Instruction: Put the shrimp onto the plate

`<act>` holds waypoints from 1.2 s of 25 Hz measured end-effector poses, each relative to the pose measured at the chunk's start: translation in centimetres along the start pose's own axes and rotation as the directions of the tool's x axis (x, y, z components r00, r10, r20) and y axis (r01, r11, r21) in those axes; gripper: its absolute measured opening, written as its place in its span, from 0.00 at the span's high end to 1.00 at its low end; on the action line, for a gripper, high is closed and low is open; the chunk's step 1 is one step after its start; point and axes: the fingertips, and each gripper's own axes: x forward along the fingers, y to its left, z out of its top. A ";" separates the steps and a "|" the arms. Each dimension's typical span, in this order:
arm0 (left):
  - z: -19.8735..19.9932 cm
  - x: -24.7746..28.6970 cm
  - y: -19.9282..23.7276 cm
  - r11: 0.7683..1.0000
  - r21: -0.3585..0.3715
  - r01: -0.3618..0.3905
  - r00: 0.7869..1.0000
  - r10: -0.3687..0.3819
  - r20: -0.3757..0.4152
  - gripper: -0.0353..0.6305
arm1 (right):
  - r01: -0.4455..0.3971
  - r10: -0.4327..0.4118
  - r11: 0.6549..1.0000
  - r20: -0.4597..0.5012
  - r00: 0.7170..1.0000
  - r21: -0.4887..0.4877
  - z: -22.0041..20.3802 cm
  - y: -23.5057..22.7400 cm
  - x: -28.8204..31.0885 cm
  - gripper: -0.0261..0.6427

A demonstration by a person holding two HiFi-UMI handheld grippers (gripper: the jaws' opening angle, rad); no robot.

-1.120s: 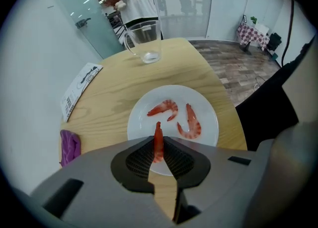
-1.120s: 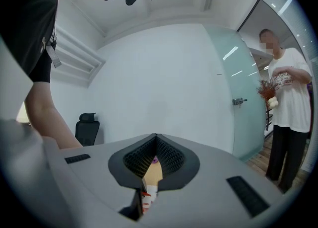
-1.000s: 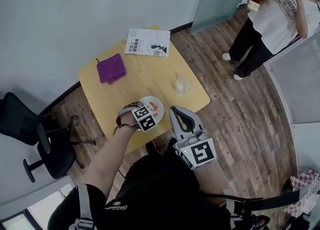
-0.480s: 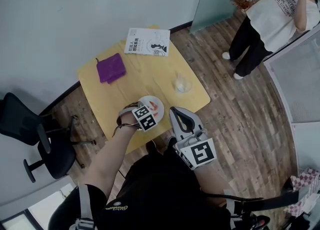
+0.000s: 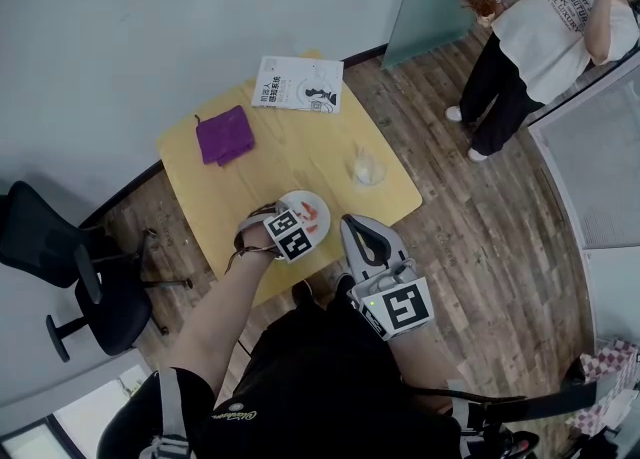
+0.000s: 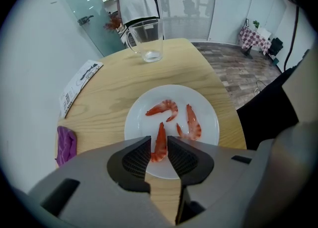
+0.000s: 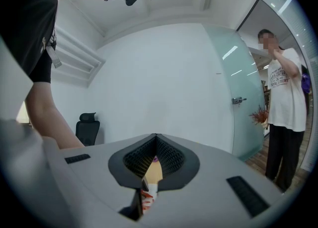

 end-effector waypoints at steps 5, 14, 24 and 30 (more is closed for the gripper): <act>0.0 -0.1 -0.4 1.000 -0.006 0.004 1.000 -0.004 0.005 0.76 | 0.001 -0.001 1.000 0.004 1.000 -0.004 0.0 0.0 -0.3 0.96; 0.2 -2.0 -0.2 0.998 -0.059 0.001 0.999 0.002 0.050 0.75 | -0.007 0.008 1.000 0.013 1.000 -0.011 0.8 0.7 -0.7 0.96; 1.3 -7.1 0.1 0.973 -0.229 0.001 0.972 0.053 0.229 0.78 | -0.041 0.042 0.999 0.027 0.999 -0.032 1.6 2.3 -0.5 0.96; 3.4 -16.1 2.7 0.909 -0.416 -0.021 0.867 0.224 0.446 0.91 | -0.059 0.061 0.997 0.039 0.997 -0.056 2.4 2.9 -0.5 0.96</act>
